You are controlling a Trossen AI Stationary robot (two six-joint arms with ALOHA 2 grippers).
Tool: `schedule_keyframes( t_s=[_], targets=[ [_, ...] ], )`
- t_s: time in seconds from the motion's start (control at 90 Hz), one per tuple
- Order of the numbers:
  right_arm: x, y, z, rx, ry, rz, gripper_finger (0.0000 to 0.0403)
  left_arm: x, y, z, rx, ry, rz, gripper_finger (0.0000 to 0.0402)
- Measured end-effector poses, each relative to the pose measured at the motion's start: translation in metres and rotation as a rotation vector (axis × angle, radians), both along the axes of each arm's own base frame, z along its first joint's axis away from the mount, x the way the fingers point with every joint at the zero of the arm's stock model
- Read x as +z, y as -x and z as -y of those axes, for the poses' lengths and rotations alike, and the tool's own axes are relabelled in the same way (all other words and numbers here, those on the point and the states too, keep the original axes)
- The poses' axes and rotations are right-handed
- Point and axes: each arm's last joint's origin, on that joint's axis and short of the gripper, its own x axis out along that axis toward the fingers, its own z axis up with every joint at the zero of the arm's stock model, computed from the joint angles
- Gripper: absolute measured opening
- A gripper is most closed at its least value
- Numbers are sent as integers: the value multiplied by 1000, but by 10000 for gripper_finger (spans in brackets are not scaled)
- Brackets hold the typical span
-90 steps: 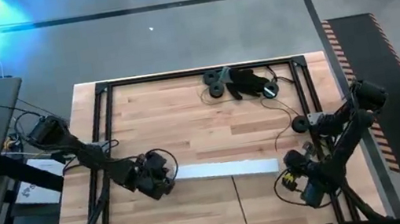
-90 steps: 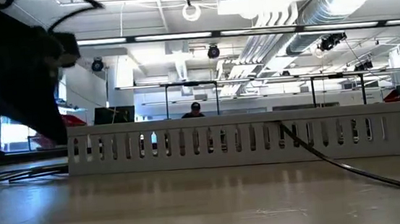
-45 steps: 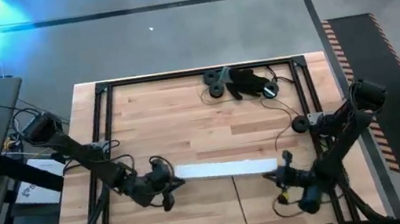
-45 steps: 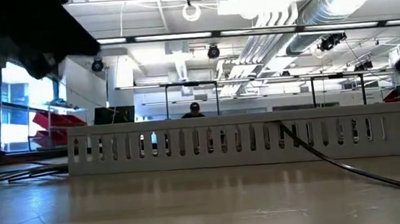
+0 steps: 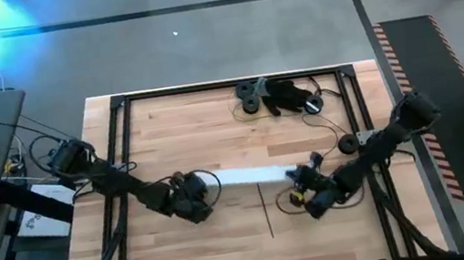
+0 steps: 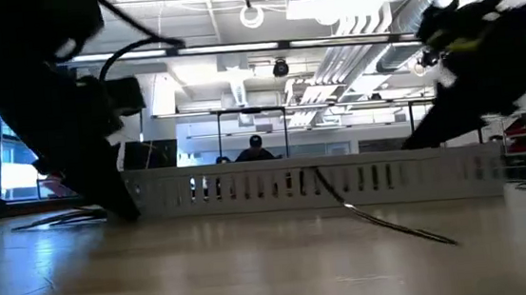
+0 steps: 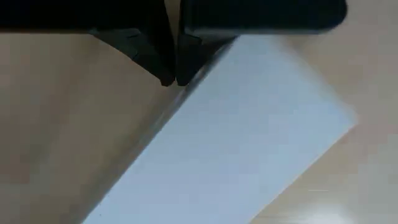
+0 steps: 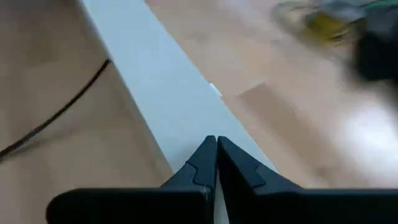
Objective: Ziptie cables
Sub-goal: Move the white cable duct to the center of the table, then return to Home Position
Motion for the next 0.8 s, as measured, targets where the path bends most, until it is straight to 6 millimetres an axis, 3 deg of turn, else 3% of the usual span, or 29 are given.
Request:
schedule_keyframes(
  t_s=[0.178, 0.422, 0.511, 0.6, 0.8],
  targets=[
    [6, -14, 32, -65, 116, -27, 0, 24, 4, -9, 5, -10, 51, 0],
    [46, -15, 43, 147, 131, -62, 0, 81, 25, -5, -77, -20, 266, 0],
    [60, -1, 44, 335, 101, -82, 0, 103, 39, -3, -88, -37, 380, 0],
    [71, 17, 51, 484, 22, 19, 0, 125, 58, -4, -102, -63, 480, 0],
    [65, 72, 80, 535, -93, 282, 0, 160, 99, -20, -124, -77, 630, 0]
  ],
)
